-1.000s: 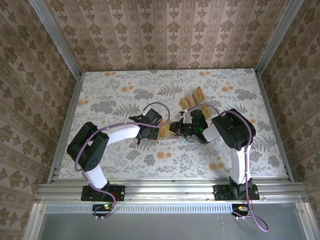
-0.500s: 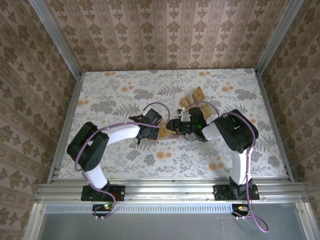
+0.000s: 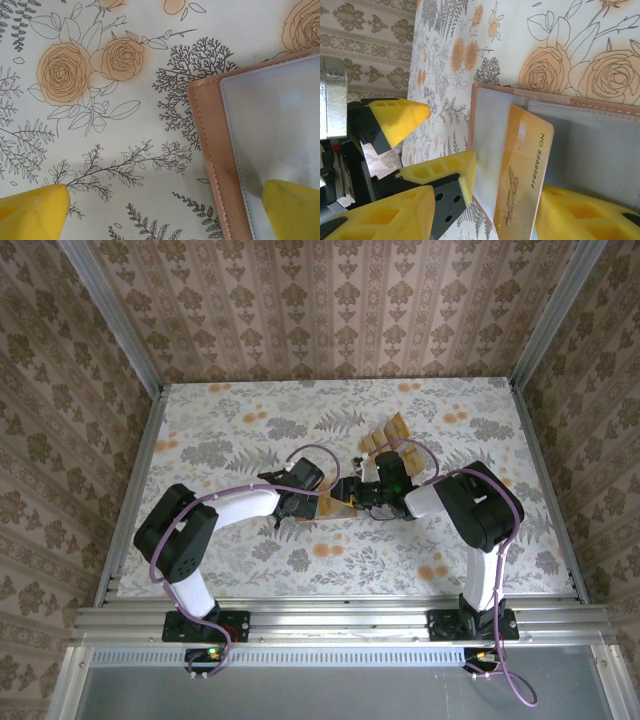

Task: Put the credit cards into the card holder

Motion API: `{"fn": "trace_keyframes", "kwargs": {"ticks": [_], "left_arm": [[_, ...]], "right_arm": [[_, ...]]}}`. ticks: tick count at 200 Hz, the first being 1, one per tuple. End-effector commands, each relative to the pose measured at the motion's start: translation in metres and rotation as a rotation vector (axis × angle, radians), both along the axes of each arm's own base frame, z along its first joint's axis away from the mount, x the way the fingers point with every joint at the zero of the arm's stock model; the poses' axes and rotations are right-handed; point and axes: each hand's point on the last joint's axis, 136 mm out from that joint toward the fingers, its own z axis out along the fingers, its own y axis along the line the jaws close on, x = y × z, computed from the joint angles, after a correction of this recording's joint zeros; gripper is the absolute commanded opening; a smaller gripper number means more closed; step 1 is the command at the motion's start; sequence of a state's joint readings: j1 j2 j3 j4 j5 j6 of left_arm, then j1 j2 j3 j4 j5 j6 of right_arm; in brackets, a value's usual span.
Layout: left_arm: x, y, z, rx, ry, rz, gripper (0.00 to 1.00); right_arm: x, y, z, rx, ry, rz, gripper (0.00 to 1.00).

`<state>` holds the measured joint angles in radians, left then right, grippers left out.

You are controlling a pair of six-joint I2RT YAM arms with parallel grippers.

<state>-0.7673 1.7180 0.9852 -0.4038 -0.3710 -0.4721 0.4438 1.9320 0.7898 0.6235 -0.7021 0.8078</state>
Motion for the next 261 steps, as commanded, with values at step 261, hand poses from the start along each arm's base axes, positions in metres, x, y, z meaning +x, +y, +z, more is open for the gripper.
{"fn": "trace_keyframes", "kwargs": {"ticks": [261], "left_arm": [[-0.004,0.007,-0.003,-0.037,0.015,0.015,1.0]], "right_arm": [[-0.019,-0.039,-0.047,-0.416,0.129,-0.034,0.65]]}}
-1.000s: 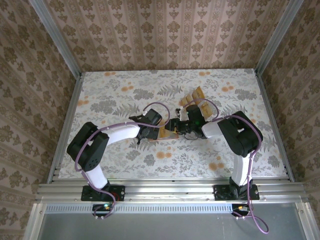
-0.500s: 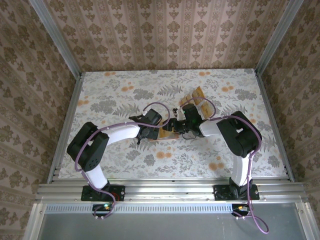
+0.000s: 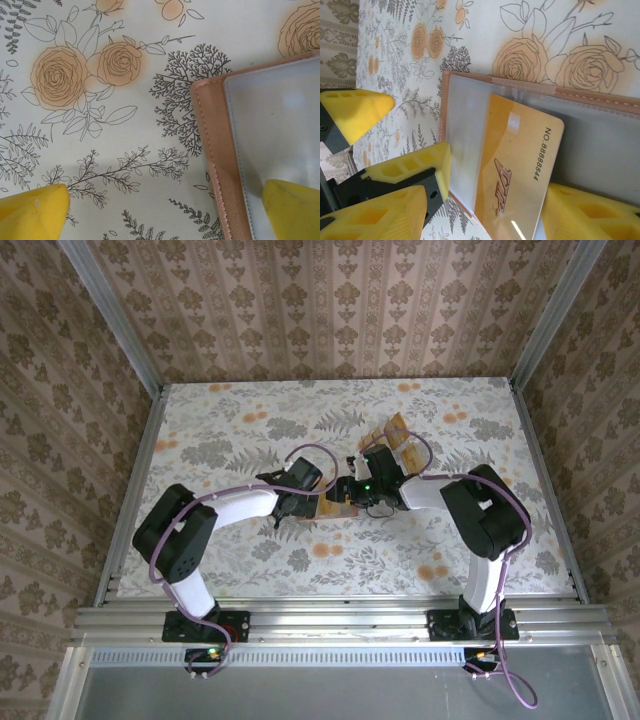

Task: Put the credit cards into the card holder

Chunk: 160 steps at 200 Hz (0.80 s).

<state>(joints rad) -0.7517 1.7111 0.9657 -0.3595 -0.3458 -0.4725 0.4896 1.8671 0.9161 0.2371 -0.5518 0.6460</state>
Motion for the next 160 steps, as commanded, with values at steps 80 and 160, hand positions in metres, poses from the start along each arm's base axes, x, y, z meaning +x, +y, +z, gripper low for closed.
{"fn": "trace_keyframes", "kwargs": {"ticks": [80,160], "left_arm": [[-0.004,0.005,-0.002,-0.031,0.01,0.004,1.0],[-0.004,0.008,-0.009,-0.05,0.013,0.004,1.0]], "right_arm": [[-0.011,-0.042,-0.023,-0.247,0.077,-0.052,0.69],[-0.001,-0.042,-0.002,-0.276,0.026,-0.033,0.69]]}}
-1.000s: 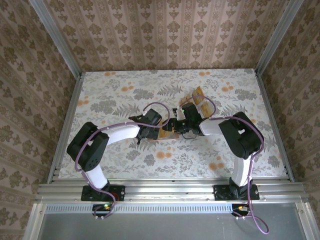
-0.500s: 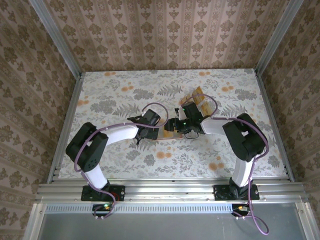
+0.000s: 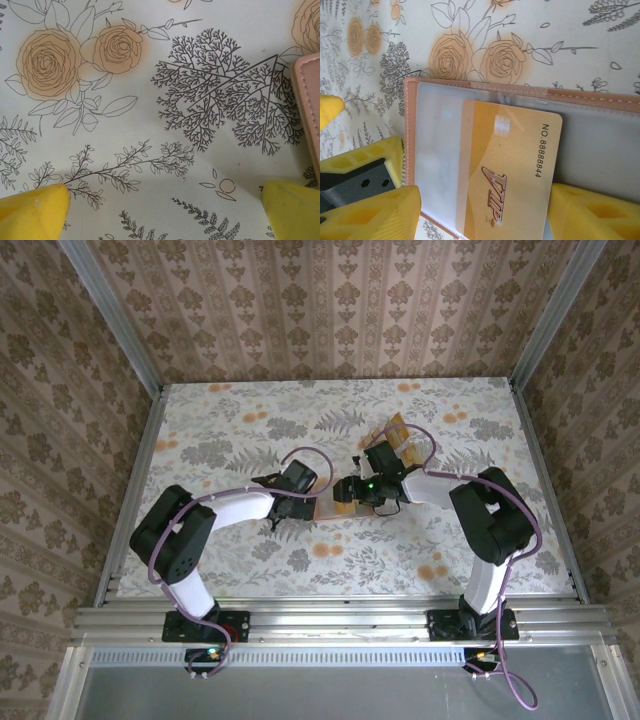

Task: Put the credit cards into the card holder

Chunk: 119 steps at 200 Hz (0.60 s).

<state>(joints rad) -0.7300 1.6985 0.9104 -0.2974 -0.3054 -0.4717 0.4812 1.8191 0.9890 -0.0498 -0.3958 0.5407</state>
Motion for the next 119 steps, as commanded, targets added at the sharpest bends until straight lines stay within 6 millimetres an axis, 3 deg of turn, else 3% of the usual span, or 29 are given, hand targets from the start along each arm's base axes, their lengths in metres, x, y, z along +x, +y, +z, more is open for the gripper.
{"fn": "trace_keyframes", "kwargs": {"ticks": [1,119], "left_arm": [[-0.001,0.004,0.0,-0.01,0.003,-0.001,1.0],[0.004,0.0,0.003,-0.011,0.003,-0.006,1.0]], "right_arm": [[-0.002,-0.011,0.003,-0.061,0.008,0.003,0.69],[0.009,-0.013,0.019,-0.032,-0.027,0.002,0.59]]}}
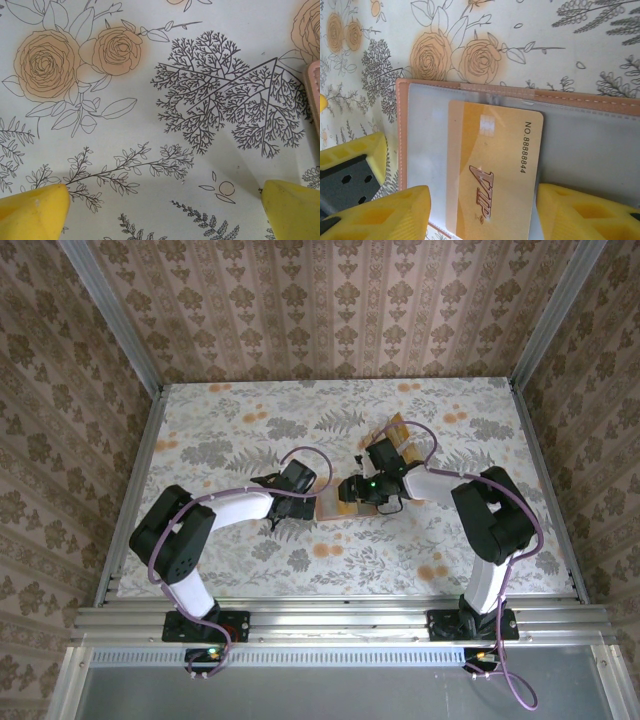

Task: Put the credit cards into the card holder

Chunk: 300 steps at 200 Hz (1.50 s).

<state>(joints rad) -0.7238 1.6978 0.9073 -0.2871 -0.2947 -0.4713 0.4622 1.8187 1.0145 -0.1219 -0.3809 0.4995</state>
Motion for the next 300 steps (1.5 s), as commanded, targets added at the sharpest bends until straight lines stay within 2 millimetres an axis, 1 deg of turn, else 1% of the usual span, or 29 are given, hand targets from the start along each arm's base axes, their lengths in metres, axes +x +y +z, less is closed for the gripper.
{"fn": "trace_keyframes", "kwargs": {"ticks": [1,13,36,60,65,70,88,96,106,149,165,214,268,300], "left_arm": [[0.002,0.001,0.003,0.001,0.004,-0.007,1.0],[0.003,0.0,0.003,0.004,0.005,-0.009,1.0],[0.005,-0.001,0.005,0.006,0.004,-0.01,1.0],[0.005,-0.002,0.005,0.01,0.009,-0.015,1.0],[0.005,-0.002,0.006,0.011,0.007,-0.015,1.0],[0.005,-0.002,0.006,0.009,0.007,-0.017,1.0],[0.006,-0.003,0.006,0.009,0.008,-0.016,1.0],[0.007,-0.004,0.007,0.007,0.007,-0.017,0.99],[0.007,-0.004,0.007,0.007,0.006,-0.017,1.0],[0.008,-0.007,0.006,0.016,0.013,-0.025,0.99],[0.008,-0.006,0.005,0.022,0.016,-0.024,0.99],[0.006,-0.006,0.002,0.029,0.023,-0.022,0.99],[0.006,-0.007,-0.001,0.028,0.029,-0.026,0.99],[0.005,-0.007,-0.002,0.029,0.028,-0.028,0.99]], "right_arm": [[0.007,-0.002,0.02,0.013,-0.039,-0.001,0.59],[0.008,-0.002,0.022,0.01,-0.043,0.0,0.59],[0.01,-0.005,0.025,-0.003,-0.053,-0.005,0.54],[0.011,-0.009,0.028,-0.02,-0.066,-0.009,0.28],[0.011,-0.01,0.028,-0.024,-0.067,-0.008,0.21],[0.012,-0.011,0.028,-0.029,-0.069,-0.009,0.17],[0.012,-0.014,0.028,-0.051,-0.07,-0.008,0.07],[0.012,-0.017,0.027,-0.065,-0.07,-0.007,0.05],[0.012,-0.019,0.026,-0.081,-0.072,-0.007,0.0],[0.011,-0.03,0.013,-0.167,-0.05,0.001,0.0],[0.01,-0.031,0.008,-0.177,-0.044,0.006,0.0],[0.0,-0.026,-0.007,-0.183,-0.01,0.033,0.0],[-0.009,-0.017,-0.017,-0.188,0.008,0.056,0.0],[-0.011,-0.019,-0.019,-0.2,0.007,0.05,0.0]]}}
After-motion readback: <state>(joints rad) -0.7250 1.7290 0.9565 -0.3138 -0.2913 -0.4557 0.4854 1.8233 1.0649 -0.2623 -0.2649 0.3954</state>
